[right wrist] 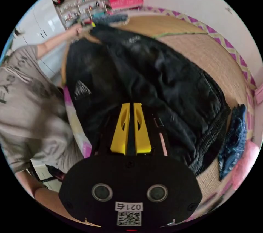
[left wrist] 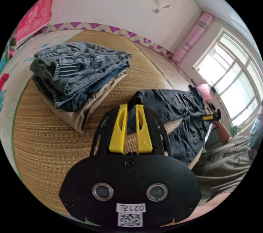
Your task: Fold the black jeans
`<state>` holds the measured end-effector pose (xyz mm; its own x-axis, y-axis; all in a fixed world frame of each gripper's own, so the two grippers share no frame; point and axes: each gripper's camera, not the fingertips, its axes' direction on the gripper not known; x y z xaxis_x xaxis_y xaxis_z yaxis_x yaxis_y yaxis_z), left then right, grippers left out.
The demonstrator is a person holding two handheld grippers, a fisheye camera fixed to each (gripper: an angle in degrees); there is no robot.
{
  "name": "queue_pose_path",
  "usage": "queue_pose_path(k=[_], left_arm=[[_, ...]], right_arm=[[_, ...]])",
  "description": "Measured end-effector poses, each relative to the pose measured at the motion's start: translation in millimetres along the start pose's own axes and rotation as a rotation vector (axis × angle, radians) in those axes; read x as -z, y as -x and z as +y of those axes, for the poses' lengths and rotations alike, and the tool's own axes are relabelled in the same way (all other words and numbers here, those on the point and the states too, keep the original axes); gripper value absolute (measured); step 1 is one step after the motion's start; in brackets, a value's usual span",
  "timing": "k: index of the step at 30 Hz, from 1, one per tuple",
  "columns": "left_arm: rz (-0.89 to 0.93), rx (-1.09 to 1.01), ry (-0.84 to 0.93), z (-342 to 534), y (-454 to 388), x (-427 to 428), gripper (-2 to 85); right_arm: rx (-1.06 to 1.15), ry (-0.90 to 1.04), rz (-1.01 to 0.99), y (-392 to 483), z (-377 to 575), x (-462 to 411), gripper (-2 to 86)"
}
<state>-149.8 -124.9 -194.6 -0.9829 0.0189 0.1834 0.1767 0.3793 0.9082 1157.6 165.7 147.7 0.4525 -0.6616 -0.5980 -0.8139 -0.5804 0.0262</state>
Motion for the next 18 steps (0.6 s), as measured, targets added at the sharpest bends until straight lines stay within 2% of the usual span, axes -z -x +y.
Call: queue_pose_path(k=[1, 2, 3, 5, 8, 9, 14, 16, 18], left_arm=[[0.004, -0.022, 0.015, 1.3, -14.2, 2.9, 5.6], [0.004, -0.061, 0.037, 6.7, -43.2, 9.0, 6.1], [0.001, -0.091, 0.052, 15.0, -70.3, 14.6, 6.2], [0.017, -0.111, 0.073, 31.8, -106.4, 21.1, 6.1], [0.069, -0.136, 0.106, 62.4, -155.7, 26.8, 6.1], [0.096, -0.146, 0.116, 72.7, -172.4, 26.7, 6.0], [0.064, -0.176, 0.222, 97.2, -215.6, -0.1, 3.6], [0.032, -0.119, 0.144, 102.9, -215.6, 16.6, 0.5], [0.097, -0.057, 0.142, 102.0, -211.3, 33.5, -0.5]], right_arm=[[0.024, 0.015, 0.047, 6.5, 3.4, -4.9, 0.2], [-0.014, -0.081, 0.121, 13.0, 15.3, 10.6, -0.3], [-0.04, -0.002, 0.175, 12.6, 16.0, 12.3, -0.5], [-0.091, -0.043, 0.159, 9.8, 25.7, 50.3, -0.6], [-0.242, -0.31, 0.121, 2.4, 76.0, 138.5, -0.6], [-0.26, -0.318, 0.094, 1.7, 92.2, 155.6, -0.6], [-0.232, -0.056, 0.189, 4.4, 118.1, 135.4, -0.5], [-0.263, -0.09, 0.19, 0.9, 134.9, 135.3, -0.5], [-0.274, -0.104, 0.193, -0.7, 150.9, 158.6, -0.5]])
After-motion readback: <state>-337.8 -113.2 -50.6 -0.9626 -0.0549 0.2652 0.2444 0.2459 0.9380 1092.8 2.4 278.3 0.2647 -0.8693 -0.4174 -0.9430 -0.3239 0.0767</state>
